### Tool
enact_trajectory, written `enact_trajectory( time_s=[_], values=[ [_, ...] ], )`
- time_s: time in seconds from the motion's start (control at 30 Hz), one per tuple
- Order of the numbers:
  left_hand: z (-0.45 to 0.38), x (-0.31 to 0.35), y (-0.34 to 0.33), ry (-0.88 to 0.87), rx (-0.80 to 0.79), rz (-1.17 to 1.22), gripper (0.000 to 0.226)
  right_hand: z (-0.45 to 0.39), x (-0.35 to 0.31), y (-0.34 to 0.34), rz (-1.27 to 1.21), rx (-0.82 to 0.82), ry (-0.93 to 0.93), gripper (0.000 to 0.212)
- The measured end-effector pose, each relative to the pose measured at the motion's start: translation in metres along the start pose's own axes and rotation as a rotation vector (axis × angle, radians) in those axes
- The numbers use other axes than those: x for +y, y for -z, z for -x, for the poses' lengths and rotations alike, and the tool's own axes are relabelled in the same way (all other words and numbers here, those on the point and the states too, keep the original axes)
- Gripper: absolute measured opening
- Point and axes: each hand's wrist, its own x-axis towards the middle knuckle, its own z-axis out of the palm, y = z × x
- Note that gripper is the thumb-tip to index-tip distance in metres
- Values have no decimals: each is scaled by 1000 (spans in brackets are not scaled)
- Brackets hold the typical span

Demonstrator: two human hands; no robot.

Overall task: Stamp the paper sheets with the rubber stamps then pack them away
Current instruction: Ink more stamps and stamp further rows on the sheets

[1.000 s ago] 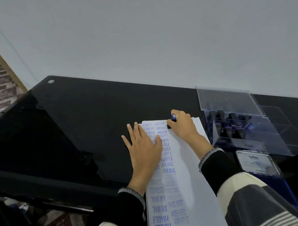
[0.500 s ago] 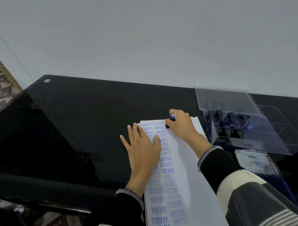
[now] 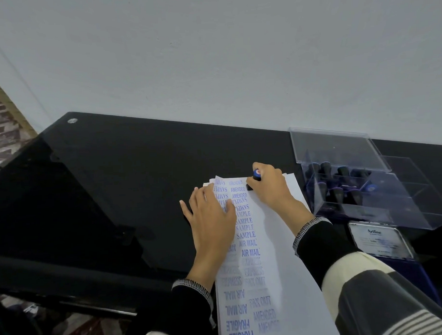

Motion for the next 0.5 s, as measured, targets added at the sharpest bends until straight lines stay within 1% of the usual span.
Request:
enact_trajectory(
  time_s=[0.1, 0.23, 0.37, 0.5],
  values=[
    [0, 0, 0, -8, -2, -24, 56, 0, 1, 1, 10, -2, 10, 26],
    [1, 1, 0, -7, -1, -39, 58, -3, -1, 4, 12, -25, 14, 36],
    [1, 1, 0, -8, -1, -47, 58, -6, -1, 5, 7, -35, 10, 37],
    [1, 2, 0, -10, -3, -46, 58, -3, 1, 2, 15, -10, 16, 35]
  ],
)
